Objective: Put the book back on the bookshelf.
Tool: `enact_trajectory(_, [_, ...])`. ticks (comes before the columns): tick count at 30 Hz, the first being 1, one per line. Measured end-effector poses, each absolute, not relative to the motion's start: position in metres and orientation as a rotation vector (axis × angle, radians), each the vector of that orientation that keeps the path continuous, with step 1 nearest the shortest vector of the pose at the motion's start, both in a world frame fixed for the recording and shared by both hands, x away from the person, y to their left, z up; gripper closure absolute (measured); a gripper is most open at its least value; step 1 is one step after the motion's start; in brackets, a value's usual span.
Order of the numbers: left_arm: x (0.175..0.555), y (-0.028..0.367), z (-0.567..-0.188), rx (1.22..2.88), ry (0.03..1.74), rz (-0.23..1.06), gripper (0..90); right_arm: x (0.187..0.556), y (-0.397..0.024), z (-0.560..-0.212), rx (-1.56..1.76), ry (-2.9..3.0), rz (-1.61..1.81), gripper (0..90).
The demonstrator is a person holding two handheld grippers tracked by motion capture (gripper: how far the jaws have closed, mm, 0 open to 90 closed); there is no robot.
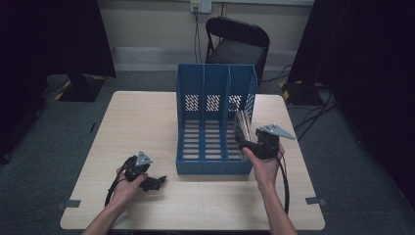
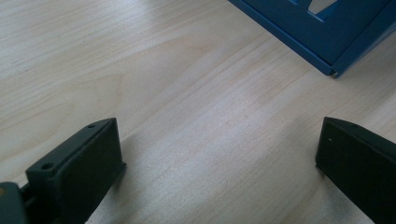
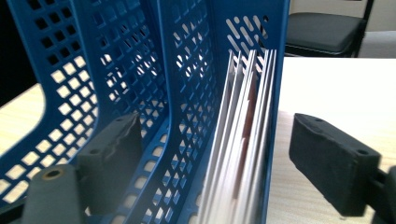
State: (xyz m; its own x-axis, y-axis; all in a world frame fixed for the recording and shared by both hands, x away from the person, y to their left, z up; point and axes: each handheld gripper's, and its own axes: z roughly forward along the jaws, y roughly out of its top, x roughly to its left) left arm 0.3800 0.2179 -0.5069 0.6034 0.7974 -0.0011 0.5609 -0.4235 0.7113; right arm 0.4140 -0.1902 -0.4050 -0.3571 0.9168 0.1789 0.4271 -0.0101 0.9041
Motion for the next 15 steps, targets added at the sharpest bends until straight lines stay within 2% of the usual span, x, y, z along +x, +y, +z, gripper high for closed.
enact_trajectory(15, [0.379,0.217,-0.507,2.143,1.071,0.444,0.0,0.382,-0.227,-0.395,1.369,1.877,1.391,14.3])
